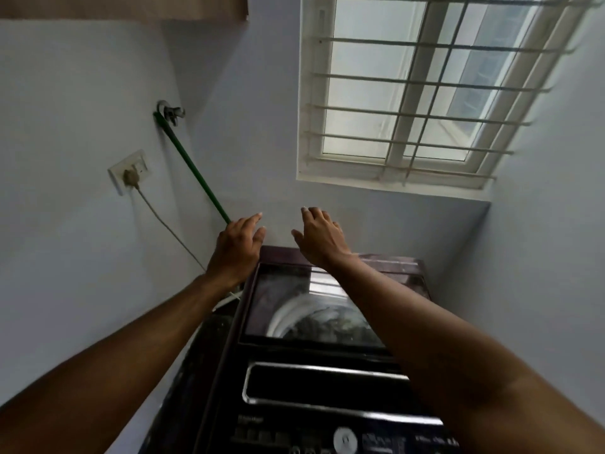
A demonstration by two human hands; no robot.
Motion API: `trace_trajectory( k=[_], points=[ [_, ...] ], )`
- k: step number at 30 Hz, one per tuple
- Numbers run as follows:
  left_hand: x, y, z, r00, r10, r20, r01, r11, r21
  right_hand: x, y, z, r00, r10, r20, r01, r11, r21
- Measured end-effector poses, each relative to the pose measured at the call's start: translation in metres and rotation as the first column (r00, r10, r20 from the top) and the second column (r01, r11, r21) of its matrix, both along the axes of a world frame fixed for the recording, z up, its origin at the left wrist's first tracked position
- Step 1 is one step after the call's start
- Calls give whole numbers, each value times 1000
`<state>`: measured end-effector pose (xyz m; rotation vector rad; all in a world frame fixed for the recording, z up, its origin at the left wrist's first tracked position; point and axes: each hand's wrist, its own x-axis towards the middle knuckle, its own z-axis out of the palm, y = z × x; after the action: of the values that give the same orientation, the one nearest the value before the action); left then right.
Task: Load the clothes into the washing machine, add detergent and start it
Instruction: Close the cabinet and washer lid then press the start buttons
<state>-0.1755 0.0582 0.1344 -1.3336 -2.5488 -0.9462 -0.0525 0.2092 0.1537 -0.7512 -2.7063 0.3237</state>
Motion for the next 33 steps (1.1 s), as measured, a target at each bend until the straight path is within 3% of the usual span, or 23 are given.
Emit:
trace_trajectory(
  k=[5, 15, 29, 33],
  points=[
    [59, -38, -23, 1000, -8, -13, 8, 998, -56, 63, -33, -21, 999, -12, 52, 14, 999, -41],
    [148, -91, -68, 994, -37, 101, 50, 991, -122, 144, -91, -72, 984, 29, 174, -31, 999, 11],
    [182, -140, -126, 965, -158, 209, 210, 943, -259, 182, -169, -129, 967, 27, 254, -16, 999, -45],
    [185, -155, -145, 951, -189, 243, 264, 908, -326, 196, -196, -141, 951, 57, 302, -4, 985, -174]
  ],
)
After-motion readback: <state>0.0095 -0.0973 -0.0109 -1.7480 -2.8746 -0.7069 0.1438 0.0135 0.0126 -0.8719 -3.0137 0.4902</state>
